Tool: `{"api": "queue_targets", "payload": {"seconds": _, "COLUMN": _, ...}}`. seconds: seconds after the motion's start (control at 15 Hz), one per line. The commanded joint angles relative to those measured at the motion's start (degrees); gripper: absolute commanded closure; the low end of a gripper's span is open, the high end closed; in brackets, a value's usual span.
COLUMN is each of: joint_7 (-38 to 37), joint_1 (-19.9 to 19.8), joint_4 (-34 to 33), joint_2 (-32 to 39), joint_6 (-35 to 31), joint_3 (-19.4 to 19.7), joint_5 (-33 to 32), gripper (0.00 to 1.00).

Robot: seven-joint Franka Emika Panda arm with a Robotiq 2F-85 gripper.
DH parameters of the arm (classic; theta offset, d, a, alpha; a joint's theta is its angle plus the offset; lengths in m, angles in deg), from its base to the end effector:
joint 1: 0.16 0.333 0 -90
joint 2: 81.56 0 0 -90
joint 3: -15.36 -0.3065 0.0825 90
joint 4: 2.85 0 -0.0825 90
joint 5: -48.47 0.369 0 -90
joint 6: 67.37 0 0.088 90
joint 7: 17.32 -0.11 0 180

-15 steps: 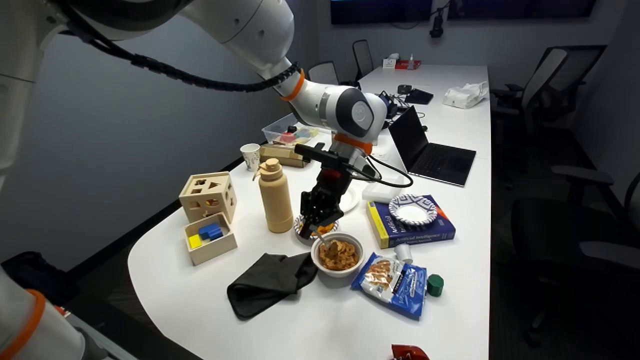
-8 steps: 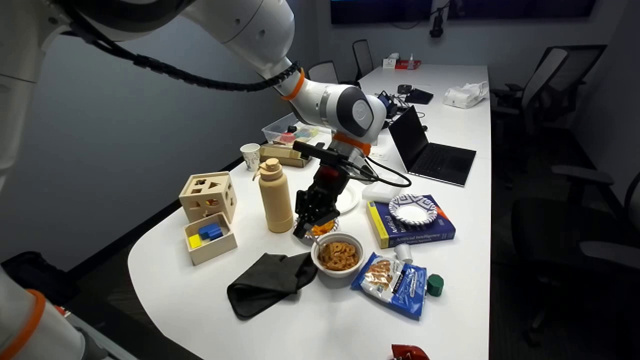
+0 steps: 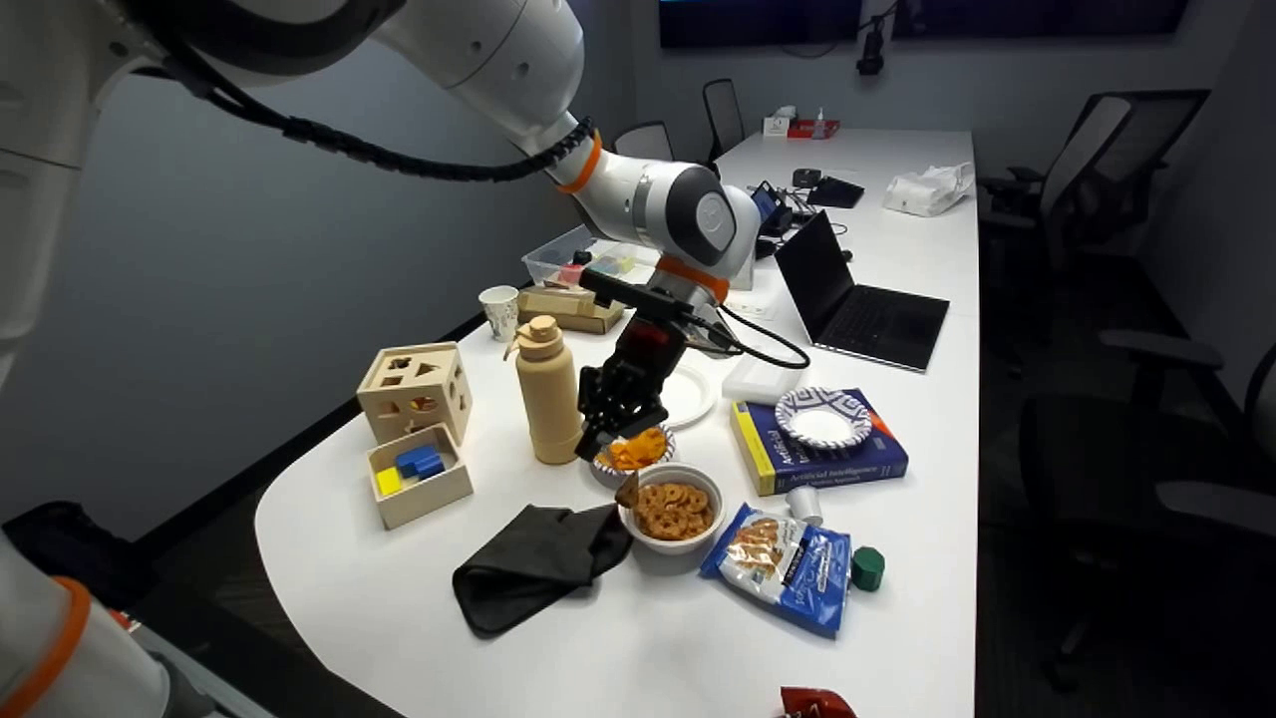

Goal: Use the spatula to stir the contents in the bowl

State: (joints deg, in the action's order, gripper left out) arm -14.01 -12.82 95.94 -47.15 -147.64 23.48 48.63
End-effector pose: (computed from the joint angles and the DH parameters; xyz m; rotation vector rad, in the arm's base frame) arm 0.4994 -0.1854 0.2131 -2.6874 0.4348 1.3412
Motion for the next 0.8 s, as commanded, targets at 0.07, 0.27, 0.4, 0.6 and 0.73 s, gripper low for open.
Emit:
{"api": "queue_targets", "payload": {"seconds": 0.07, "joint_7": -1.9, "joint_1": 0.7, "joint_4": -2.3, "joint_2": 1.6, "joint_6": -2.1, "joint_3": -0.2, "joint_5": 0.0, "gripper": 0.99}}
{"api": "queue_targets", "payload": {"seconds": 0.27, "joint_7": -2.9, "joint_1": 0.9, "joint_4": -2.5, "joint_2": 1.4, "joint_6": -4.9, "joint_3": 0.0, "joint_5": -0.2, "gripper": 0.99}}
{"api": "queue_targets", "payload": {"seconds": 0.4, "joint_7": -4.1, "joint_1": 1.2, "joint_4": -2.9, "joint_2": 1.5, "joint_6": -5.9, "joint_3": 0.3, "joint_5": -0.8, "gripper": 0.99}}
{"api": "queue_targets", "payload": {"seconds": 0.6, "joint_7": -7.1, "joint_1": 1.9, "joint_4": -3.0, "joint_2": 1.6, "joint_6": -5.7, "joint_3": 1.1, "joint_5": -2.9, "gripper": 0.99}}
{"api": "queue_targets", "payload": {"seconds": 0.73, "joint_7": -8.8, "joint_1": 2.2, "joint_4": -3.0, "joint_2": 1.7, "joint_6": -5.2, "joint_3": 1.8, "joint_5": -4.3, "gripper": 0.99}}
